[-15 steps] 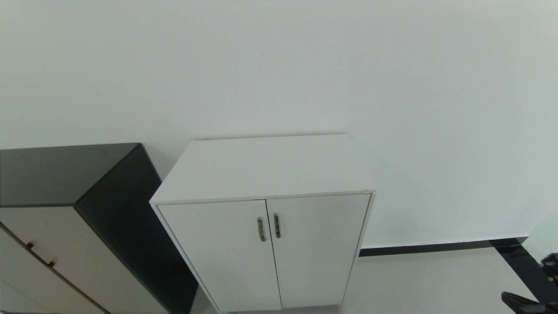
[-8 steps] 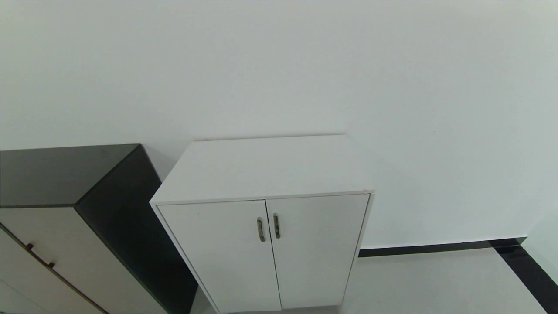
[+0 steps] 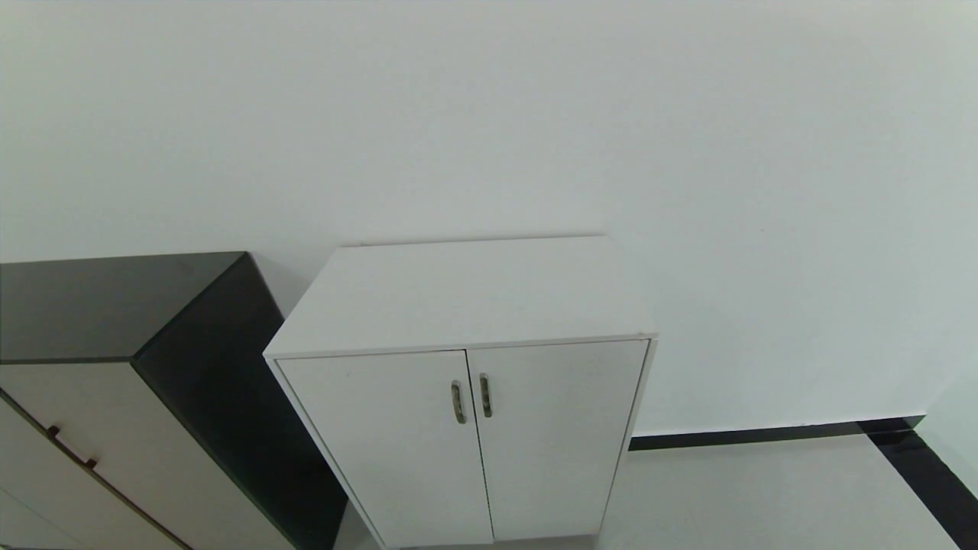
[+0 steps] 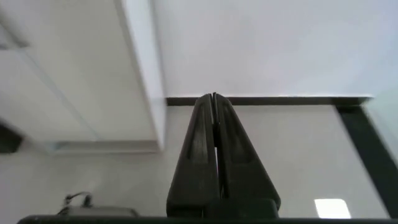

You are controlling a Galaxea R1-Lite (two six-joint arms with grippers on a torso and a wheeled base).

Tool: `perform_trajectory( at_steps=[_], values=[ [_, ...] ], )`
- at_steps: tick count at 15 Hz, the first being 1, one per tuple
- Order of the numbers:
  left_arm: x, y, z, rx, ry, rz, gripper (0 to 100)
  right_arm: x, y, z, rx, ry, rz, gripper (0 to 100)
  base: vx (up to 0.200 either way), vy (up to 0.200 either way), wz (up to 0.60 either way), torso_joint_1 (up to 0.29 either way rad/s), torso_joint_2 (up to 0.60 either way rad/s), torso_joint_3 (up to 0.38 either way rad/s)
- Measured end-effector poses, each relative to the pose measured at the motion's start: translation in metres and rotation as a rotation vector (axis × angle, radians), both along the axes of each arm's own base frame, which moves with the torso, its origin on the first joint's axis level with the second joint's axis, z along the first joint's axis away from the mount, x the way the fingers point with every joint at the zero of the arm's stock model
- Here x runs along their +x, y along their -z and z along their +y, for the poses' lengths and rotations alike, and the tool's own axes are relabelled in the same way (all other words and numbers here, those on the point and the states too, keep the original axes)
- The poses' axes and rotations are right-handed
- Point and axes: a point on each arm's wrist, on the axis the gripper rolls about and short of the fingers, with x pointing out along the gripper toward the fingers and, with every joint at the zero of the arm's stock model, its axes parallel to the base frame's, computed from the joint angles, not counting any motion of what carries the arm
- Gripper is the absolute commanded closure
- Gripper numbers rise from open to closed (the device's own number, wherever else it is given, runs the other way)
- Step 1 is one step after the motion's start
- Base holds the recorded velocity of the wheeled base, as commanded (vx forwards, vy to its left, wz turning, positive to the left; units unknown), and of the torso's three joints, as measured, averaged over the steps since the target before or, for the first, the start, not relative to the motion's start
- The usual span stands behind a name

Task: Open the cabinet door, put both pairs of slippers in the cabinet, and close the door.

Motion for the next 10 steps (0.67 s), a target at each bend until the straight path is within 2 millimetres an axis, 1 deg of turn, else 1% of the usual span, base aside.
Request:
perform_trajectory(
  at_steps=[3,4,6,9,10],
  values=[
    [0.0,0.0,0.0,0.0,0.0,0.0,100,-0.0081,0.0004,-0.0002,-0.012,0.064,-0.09,100,0.0,0.0,0.0,0.0,0.0,0.0],
    [0.0,0.0,0.0,0.0,-0.001,0.0,100,-0.0095,0.0006,0.0004,0.015,0.05,-0.117,100,0.0,0.0,0.0,0.0,0.0,0.0],
    [0.0,0.0,0.0,0.0,0.0,0.0,100,-0.0104,0.0058,0.0045,0.096,-0.115,-0.116,100,0.0,0.0,0.0,0.0,0.0,0.0],
    [0.0,0.0,0.0,0.0,0.0,0.0,100,-0.0106,0.0094,0.0052,0.101,-0.149,-0.112,100,0.0,0.0,0.0,0.0,0.0,0.0],
    [0.0,0.0,0.0,0.0,0.0,0.0,100,-0.0103,0.0095,0.0052,0.129,-0.153,-0.111,100,0.0,0.0,0.0,0.0,0.0,0.0]
  ],
)
